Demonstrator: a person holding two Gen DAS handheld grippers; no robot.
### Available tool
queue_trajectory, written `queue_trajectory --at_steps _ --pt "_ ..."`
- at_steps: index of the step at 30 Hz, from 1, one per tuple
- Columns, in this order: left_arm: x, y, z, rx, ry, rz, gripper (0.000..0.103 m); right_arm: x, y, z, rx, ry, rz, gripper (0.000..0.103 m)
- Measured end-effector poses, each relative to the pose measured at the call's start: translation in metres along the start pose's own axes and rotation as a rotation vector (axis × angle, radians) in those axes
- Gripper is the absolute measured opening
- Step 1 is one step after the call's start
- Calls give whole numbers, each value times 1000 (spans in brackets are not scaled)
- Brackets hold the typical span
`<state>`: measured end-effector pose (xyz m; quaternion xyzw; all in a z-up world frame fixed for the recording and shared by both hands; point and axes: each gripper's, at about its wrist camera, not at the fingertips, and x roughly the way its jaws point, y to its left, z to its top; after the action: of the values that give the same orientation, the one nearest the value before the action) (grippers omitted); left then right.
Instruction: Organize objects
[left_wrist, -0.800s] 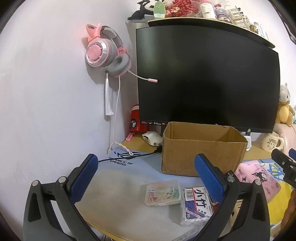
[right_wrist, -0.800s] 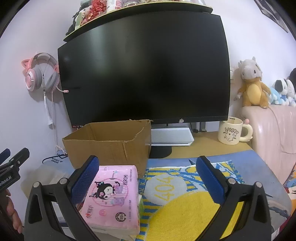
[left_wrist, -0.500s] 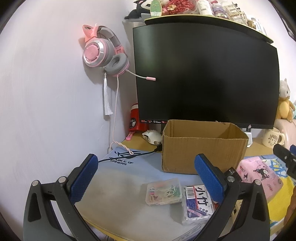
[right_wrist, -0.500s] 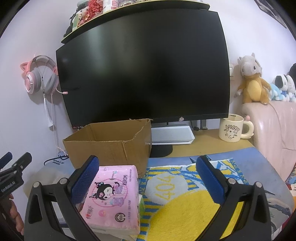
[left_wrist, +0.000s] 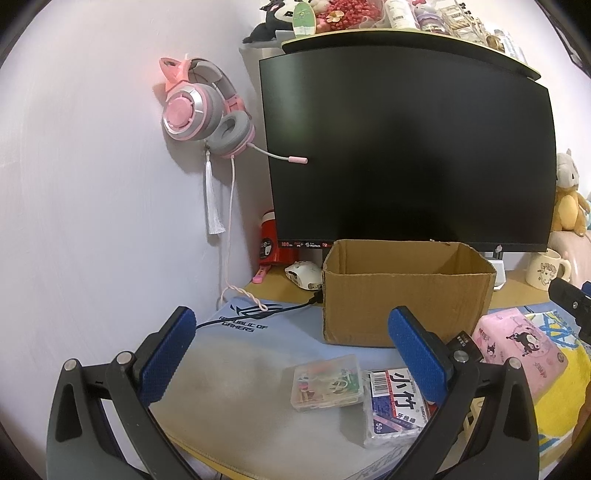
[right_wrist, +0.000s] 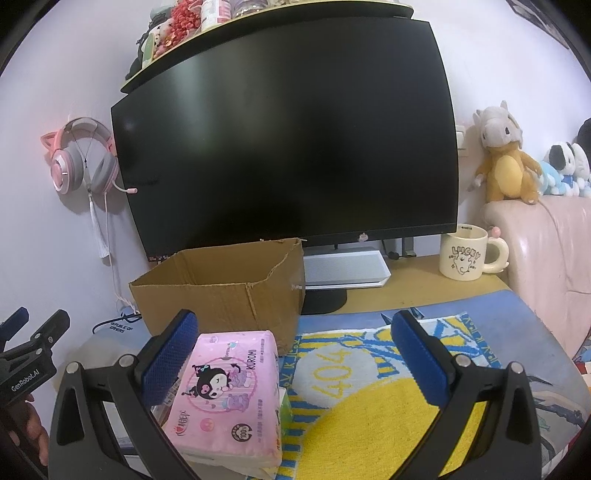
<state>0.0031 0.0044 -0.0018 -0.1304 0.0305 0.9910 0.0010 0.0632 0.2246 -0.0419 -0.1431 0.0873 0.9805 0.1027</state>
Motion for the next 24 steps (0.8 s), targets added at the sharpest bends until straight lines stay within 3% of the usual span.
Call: queue_trajectory --at_steps 24 --pt "-1 11 1 -39 4 2 103 -2 -1 0 2 3 24 103"
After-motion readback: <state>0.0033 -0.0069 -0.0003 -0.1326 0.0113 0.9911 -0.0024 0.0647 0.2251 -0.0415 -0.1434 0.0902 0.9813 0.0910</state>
